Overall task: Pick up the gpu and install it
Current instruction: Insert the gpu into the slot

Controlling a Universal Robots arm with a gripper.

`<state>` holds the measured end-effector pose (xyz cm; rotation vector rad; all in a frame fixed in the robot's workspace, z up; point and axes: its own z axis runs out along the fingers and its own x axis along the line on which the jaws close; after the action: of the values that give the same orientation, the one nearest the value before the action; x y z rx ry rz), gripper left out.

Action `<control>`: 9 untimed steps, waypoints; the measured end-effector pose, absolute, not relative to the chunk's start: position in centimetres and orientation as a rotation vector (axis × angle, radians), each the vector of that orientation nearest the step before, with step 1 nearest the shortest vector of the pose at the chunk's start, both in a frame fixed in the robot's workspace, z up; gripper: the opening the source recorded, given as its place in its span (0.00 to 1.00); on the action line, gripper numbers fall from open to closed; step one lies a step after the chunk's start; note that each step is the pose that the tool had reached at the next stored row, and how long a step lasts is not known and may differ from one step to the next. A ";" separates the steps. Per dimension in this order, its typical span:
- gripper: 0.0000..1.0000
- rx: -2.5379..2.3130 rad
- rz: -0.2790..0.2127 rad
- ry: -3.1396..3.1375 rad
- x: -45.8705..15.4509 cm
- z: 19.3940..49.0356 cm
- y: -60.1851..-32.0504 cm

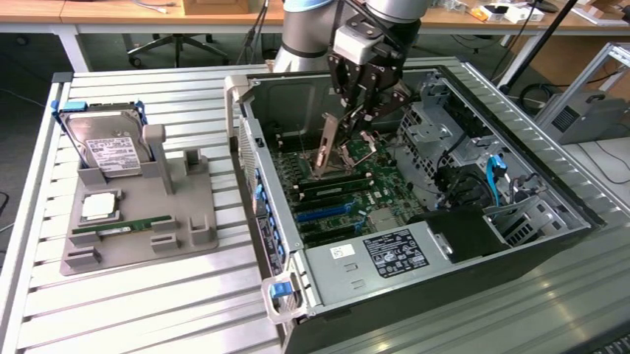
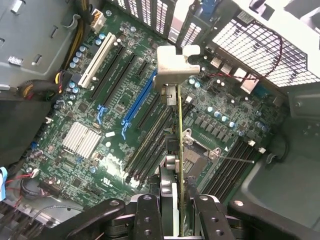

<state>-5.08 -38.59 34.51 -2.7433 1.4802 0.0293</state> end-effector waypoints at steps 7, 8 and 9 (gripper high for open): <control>0.30 -2.790 0.030 1.391 -5.1 34.5 -38.6; 0.30 -2.795 0.031 1.381 -5.1 34.5 -38.6; 0.30 -2.802 0.031 1.367 -5.1 34.5 -38.6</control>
<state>-5.08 -38.59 34.50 -2.8022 1.3671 0.0308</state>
